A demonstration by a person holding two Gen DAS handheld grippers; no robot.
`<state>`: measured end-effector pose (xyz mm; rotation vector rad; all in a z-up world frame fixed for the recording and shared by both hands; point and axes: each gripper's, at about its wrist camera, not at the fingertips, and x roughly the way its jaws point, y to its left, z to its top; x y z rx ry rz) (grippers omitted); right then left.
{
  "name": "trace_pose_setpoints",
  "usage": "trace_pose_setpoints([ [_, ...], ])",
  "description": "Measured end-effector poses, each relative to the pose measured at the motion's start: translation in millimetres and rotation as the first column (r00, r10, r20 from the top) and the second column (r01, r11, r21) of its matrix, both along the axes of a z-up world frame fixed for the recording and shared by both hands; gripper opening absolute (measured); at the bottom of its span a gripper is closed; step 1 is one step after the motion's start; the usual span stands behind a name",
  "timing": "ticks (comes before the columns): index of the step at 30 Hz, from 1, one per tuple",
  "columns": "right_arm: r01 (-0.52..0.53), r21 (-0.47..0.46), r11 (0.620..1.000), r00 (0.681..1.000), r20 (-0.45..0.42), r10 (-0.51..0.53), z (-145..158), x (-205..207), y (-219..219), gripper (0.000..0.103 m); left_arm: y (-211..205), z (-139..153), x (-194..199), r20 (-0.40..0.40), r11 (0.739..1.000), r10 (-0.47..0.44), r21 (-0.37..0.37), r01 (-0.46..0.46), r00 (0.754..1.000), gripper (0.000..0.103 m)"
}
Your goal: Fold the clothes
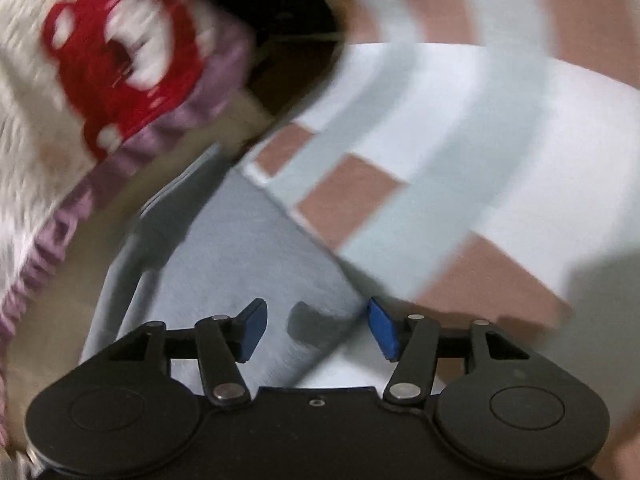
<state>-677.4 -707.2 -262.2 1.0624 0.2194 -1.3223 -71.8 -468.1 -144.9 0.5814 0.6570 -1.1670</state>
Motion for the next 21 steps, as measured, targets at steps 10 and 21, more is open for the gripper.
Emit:
trace_pose_setpoints([
  [10,-0.099,-0.119,0.988,0.923,-0.383,0.046,47,-7,1,0.023,73,5,15,0.014,0.978,0.193,0.075,-0.193,0.981,0.042],
  [21,-0.208,-0.035,0.977,0.973,-0.108,0.203,49,-43,118,0.04,85,5,-14,-0.142,0.984,0.177,0.061,-0.17,0.974,0.042],
])
